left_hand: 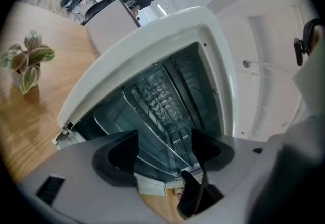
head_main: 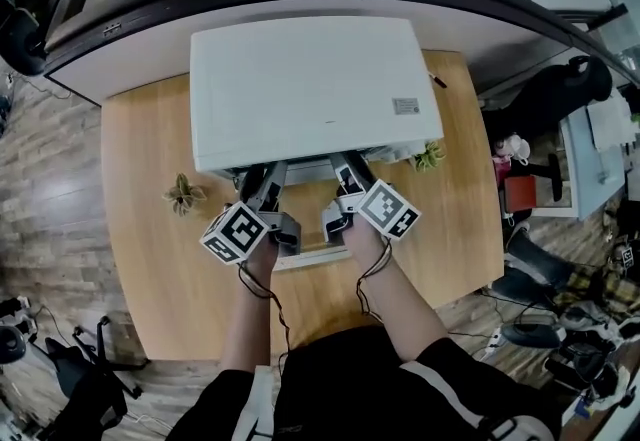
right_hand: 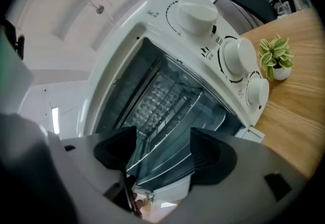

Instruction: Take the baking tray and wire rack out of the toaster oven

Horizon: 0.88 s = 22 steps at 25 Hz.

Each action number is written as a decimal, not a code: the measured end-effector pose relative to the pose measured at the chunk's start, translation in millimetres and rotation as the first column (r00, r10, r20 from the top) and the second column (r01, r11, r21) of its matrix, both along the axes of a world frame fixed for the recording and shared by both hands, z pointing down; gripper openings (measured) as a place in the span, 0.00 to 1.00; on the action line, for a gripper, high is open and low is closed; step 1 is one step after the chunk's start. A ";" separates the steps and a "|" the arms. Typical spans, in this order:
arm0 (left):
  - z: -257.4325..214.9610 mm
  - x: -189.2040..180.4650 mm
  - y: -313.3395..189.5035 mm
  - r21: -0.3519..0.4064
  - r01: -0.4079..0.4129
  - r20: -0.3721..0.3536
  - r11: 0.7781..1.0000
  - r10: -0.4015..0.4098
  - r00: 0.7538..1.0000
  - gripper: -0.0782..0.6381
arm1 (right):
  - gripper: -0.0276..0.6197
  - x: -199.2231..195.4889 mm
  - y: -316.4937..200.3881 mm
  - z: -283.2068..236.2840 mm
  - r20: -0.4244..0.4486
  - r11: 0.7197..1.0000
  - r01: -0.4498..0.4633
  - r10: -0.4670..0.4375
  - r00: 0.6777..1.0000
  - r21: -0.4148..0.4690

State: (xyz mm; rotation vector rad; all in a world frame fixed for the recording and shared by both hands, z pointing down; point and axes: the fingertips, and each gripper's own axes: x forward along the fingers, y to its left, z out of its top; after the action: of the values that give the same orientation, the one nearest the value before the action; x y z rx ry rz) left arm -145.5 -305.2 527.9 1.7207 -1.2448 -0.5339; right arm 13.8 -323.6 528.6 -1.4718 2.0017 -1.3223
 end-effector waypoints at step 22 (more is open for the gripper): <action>18.4 -26.3 -26.7 -0.031 0.128 -0.027 0.991 -0.129 0.991 0.20 | 0.21 4.9 -29.1 20.0 0.031 1.000 -0.010 0.010 0.999 -0.017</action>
State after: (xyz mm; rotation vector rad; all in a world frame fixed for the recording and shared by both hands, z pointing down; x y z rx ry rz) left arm -171.9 -331.8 546.3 1.6105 -1.3425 -0.6115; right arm 18.7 -352.7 548.6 -1.4576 1.9661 -1.3532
